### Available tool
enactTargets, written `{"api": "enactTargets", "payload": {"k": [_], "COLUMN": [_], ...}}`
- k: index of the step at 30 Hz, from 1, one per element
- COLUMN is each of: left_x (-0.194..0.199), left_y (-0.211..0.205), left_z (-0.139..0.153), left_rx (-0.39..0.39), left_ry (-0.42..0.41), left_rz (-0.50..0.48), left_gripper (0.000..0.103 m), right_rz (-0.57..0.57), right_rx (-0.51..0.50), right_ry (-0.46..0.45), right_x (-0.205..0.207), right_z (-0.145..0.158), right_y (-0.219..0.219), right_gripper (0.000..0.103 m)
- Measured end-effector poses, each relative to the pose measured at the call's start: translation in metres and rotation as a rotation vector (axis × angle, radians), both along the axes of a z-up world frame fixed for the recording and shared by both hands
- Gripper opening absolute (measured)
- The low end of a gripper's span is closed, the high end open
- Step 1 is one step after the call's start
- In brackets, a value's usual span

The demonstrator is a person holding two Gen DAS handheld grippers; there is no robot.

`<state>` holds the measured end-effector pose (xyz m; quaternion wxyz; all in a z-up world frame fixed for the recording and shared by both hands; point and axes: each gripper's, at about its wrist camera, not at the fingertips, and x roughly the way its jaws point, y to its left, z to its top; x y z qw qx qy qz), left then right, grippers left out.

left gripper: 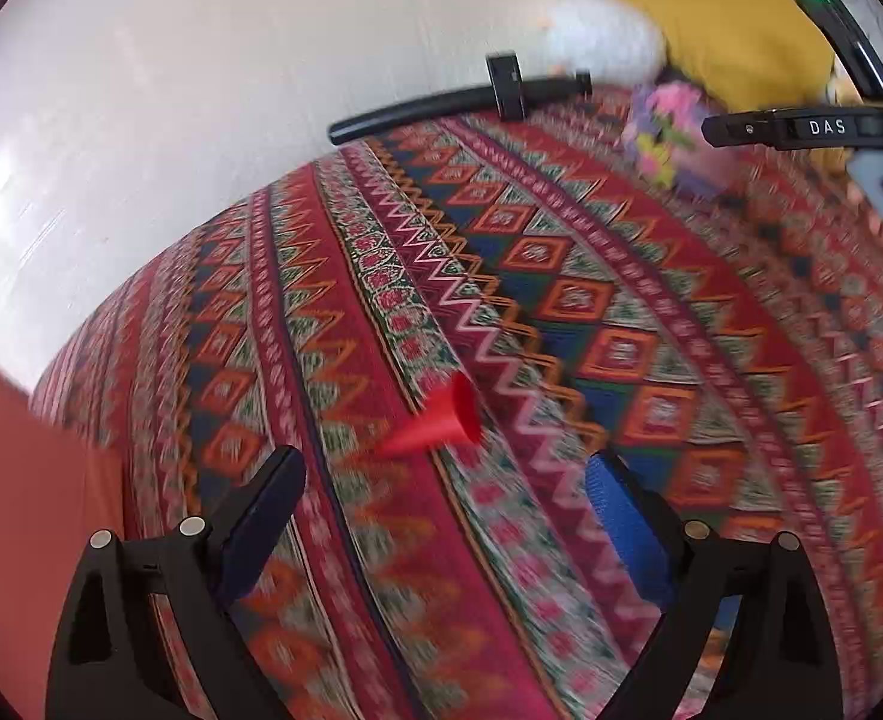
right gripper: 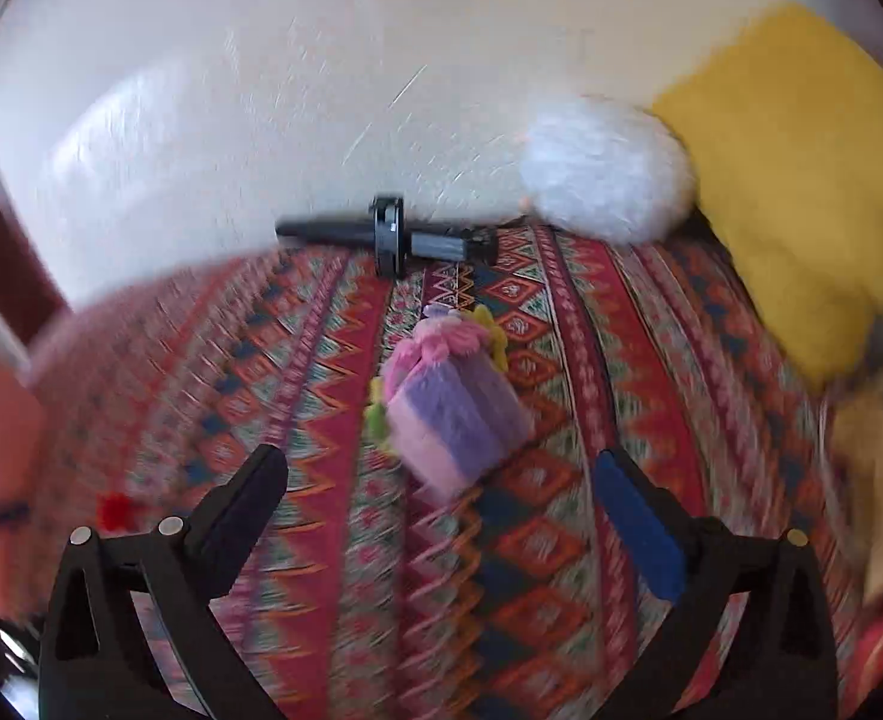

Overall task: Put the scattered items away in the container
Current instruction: 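Grasp a red plastic cone with left while right grasps the pink-purple knitted basket, then drop the red cone into the pink box with left while right drops the knitted basket in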

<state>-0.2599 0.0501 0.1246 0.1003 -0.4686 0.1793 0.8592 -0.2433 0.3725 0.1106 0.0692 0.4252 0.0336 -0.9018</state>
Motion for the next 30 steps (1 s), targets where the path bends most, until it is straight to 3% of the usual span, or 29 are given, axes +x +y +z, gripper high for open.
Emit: {"api": "enactTargets", "payload": {"k": [2,5,6,7,8,14,21,26,30], "left_x": [-0.019,-0.029,-0.029,-0.031,-0.033,0.01,0.092,0.164,0.21], "left_y": [0.001,-0.001,-0.001,-0.004,-0.007,-0.005,-0.062,-0.129,-0.187], "left_z": [-0.013,-0.02,-0.02,-0.02,-0.019,0.016,0.142,0.234,0.279], "left_rx": [-0.033,-0.013,0.018,0.077,0.143,0.108,0.252,0.288,0.28], "left_ry": [-0.038,-0.065,-0.065,-0.09,-0.13,-0.098,0.034,0.173,0.257], "left_rz": [-0.055,-0.132,-0.155,-0.173,-0.173,-0.135,-0.08,-0.035,0.027], "left_gripper": [0.095,0.095,0.082,0.058,0.021,0.02,0.02,0.02,0.02], "right_rz": [0.038,0.094,0.12,0.139,0.124,0.094,0.143,0.264,0.407], "right_rx": [0.095,0.172,0.161,0.126,0.101,0.019,0.015,0.012,-0.021], "right_ry": [-0.053,-0.052,-0.061,-0.099,-0.109,-0.082,0.002,0.106,0.177], "right_x": [-0.023,-0.038,-0.039,-0.044,-0.044,0.006,0.095,0.149,0.178], "right_z": [-0.02,-0.037,-0.043,-0.049,-0.051,-0.007,0.104,0.201,0.256], "right_y": [-0.009,-0.017,-0.017,-0.015,-0.01,0.007,-0.003,-0.061,-0.14], "right_gripper": [0.102,0.101,0.075,0.065,0.064,0.063,0.063,0.063,0.063]}}
